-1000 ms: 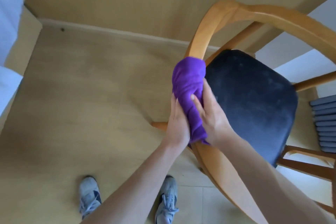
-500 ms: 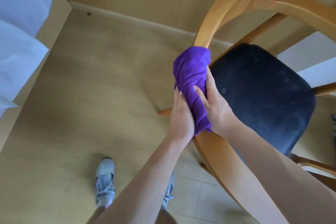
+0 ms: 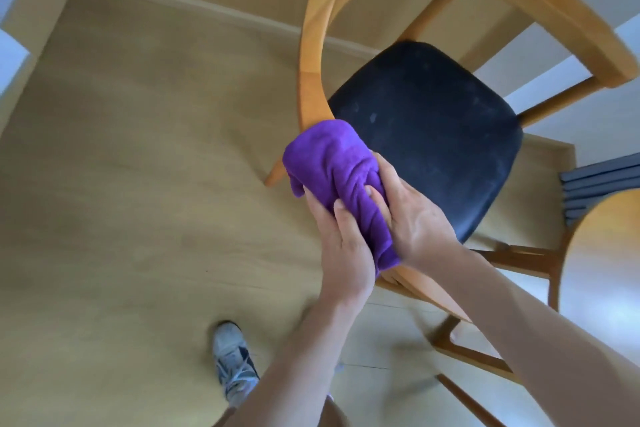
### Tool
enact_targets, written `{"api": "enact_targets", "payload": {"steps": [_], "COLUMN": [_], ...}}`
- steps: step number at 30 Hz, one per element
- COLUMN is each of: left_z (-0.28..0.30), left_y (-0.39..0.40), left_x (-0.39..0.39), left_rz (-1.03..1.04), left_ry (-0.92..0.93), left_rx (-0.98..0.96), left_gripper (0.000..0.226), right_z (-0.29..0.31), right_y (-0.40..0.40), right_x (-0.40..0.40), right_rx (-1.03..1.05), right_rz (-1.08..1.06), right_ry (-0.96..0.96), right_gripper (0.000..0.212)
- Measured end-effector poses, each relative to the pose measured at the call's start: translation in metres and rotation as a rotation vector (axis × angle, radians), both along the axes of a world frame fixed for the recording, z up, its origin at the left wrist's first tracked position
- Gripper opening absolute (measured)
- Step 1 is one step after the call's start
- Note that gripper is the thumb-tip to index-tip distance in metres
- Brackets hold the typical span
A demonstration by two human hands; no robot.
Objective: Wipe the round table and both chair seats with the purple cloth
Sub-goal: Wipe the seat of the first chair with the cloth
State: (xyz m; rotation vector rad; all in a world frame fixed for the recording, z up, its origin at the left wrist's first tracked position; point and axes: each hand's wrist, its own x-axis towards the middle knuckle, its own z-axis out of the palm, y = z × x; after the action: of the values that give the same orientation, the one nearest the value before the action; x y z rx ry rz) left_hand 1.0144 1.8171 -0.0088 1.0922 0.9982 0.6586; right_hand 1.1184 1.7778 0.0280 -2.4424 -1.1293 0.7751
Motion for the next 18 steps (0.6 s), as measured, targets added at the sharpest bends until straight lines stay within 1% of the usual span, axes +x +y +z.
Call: {"api": "enact_targets", "payload": {"steps": [3,6,11,13,15,16,18], "left_z": [0.001,0.004,0.004,0.005,0.003,0.002,0.002], "left_y": [-0.031,-0.06,-0.091,-0.103,-0.112,-0.113,-0.113], "left_x": [-0.003,-0.005,-0.011,-0.015,-0.021,-0.023,-0.02], "left_rz": [-0.007,-0.02,-0.04,-0.06,-0.099,-0.129,-0.195], "left_ry": [0.017,0.083,0.208,0.4,0.623,0.687,0.745], "left_rx": [-0.001,0.038,0.171,0.323,0.547,0.663,0.855], "left_gripper": [0.061,0.063,0.067,0.071,0.074,0.073,0.068], "right_z": [0.002,0.006,0.007,0.006,0.003,0.002,-0.002], "right_y": [-0.035,-0.075,-0.137,-0.155,-0.172,-0.181,-0.198], "right_x": [0.0,0.006,0.022,0.027,0.029,0.029,0.028], "right_rx": [-0.051,-0.077,-0.153,-0.142,-0.095,-0.069,-0.024], "right_rz": [0.008,0.02,0.043,0.023,-0.005,-0.023,-0.082], "right_ry": [-0.034,-0.082,-0.114,-0.091,-0.051,-0.032,-0.007], "right_gripper": [0.05,0.051,0.066,0.069,0.066,0.063,0.053]}}
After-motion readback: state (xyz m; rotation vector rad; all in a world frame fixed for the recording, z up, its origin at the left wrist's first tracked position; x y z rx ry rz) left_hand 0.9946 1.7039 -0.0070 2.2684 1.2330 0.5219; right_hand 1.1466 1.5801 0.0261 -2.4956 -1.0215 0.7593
